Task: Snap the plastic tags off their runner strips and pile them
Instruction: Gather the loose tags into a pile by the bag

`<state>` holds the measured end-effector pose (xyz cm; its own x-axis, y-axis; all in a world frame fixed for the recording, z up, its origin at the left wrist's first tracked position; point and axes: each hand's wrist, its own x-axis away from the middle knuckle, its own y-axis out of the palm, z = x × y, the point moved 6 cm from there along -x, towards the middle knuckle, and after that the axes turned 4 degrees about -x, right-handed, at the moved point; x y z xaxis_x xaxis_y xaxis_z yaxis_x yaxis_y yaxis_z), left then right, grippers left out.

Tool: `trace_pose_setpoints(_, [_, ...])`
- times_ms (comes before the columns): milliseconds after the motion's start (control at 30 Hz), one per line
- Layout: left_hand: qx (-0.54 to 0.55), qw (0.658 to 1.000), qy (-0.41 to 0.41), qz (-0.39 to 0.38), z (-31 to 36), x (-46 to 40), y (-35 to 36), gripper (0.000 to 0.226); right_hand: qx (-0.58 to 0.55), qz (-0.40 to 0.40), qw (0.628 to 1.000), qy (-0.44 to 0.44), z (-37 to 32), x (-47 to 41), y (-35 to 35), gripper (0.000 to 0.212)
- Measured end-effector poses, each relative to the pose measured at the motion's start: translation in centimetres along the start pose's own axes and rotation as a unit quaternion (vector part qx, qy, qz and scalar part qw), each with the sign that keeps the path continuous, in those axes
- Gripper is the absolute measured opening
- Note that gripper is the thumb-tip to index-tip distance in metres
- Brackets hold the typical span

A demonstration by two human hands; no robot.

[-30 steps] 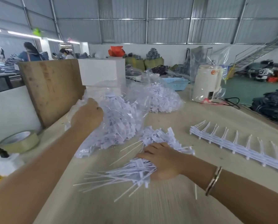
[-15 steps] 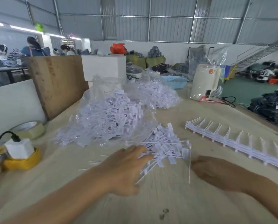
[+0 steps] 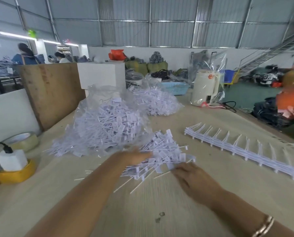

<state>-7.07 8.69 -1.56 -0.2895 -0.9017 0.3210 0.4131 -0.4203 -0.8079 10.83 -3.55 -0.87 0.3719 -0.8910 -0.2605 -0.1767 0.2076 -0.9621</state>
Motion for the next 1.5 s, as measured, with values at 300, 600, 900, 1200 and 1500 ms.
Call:
trace_pose_setpoints(300, [-0.013, 0.998, 0.038, 0.043, -0.1, 1.1, 0.0, 0.083, -0.423, 0.033, 0.895, 0.138, -2.8, 1.0, -2.6, 0.022])
trace_pose_setpoints(600, [0.004, 0.996, 0.023, 0.09, 3.4, 1.1, 0.2, 0.08, -0.844, -0.005, 0.378, 0.38, -5.8, 3.0, -1.2, 0.073])
trace_pose_setpoints(900, [0.158, 0.973, 0.113, 0.126, 4.2, 3.6, 1.8, 0.052, -0.825, 0.064, 0.397, 0.398, -5.1, -5.1, 0.0, 0.023])
trace_pose_setpoints(1200, [0.065, 0.96, 0.208, 0.177, 6.1, 5.5, 1.6, 0.052, -0.796, 0.111, 0.388, 0.45, -4.9, -7.3, -0.2, 0.03])
trace_pose_setpoints(1500, [0.03, 0.969, 0.206, 0.131, 6.8, 4.1, 2.1, 0.056, -0.784, 0.164, 0.397, 0.449, -3.0, -8.1, 3.1, 0.026])
